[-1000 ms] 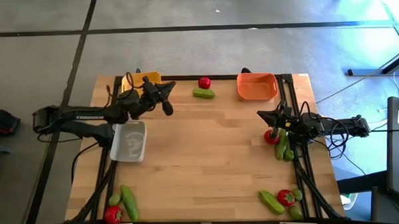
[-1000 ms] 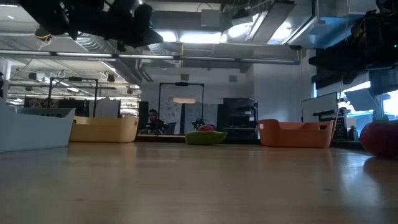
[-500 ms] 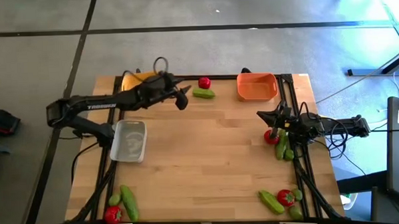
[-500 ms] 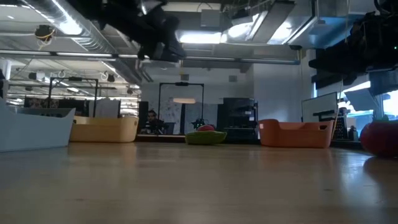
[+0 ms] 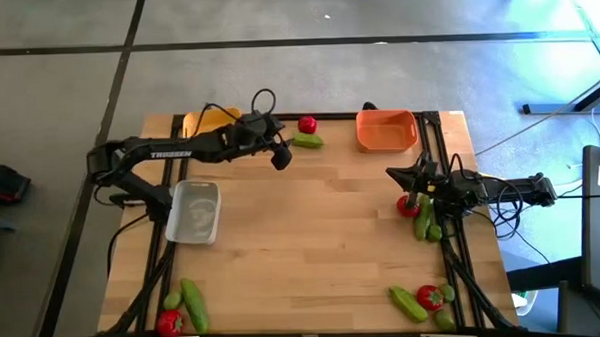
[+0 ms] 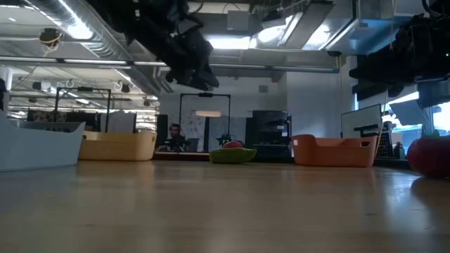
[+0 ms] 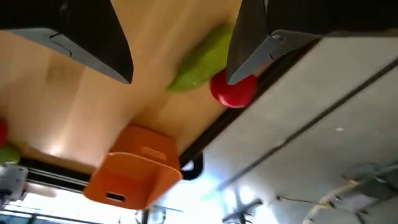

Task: Sort produce into baskets
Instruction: Put the top green cucumber into the yellow bin

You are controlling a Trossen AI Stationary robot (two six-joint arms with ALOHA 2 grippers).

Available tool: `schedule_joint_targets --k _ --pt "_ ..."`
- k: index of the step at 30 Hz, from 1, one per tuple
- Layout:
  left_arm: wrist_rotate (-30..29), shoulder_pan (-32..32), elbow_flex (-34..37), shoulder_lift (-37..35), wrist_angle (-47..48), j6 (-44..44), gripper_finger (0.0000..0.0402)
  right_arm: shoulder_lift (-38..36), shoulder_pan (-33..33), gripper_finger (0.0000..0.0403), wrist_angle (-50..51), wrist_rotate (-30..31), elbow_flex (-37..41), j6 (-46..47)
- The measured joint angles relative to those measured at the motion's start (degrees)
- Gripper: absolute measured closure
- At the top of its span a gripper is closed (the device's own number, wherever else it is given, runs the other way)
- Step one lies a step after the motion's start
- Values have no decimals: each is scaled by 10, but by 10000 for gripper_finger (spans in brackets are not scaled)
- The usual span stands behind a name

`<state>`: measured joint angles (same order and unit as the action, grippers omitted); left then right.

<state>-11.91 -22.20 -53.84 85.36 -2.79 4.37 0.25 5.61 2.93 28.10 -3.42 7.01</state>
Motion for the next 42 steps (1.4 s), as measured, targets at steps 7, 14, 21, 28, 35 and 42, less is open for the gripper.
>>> schedule_joint_targets --k 7,14,21,28,35,42 --pt "64 -24 -38 75 15 6 152 0 0 396 4 0 0 0" --pt "67 -50 -117 144 68 -53 155 0 0 396 5 0 0 0" --pt "86 -84 -175 201 105 -104 158 0 0 396 6 0 0 -1" --pt "131 -113 -189 244 108 -142 160 0 0 396 11 0 -1 -1" --pt "181 -136 -189 278 95 -208 161 0 0 396 14 13 -1 -1" --pt "201 -144 -189 306 94 -267 161 0 0 396 15 14 -1 -1"
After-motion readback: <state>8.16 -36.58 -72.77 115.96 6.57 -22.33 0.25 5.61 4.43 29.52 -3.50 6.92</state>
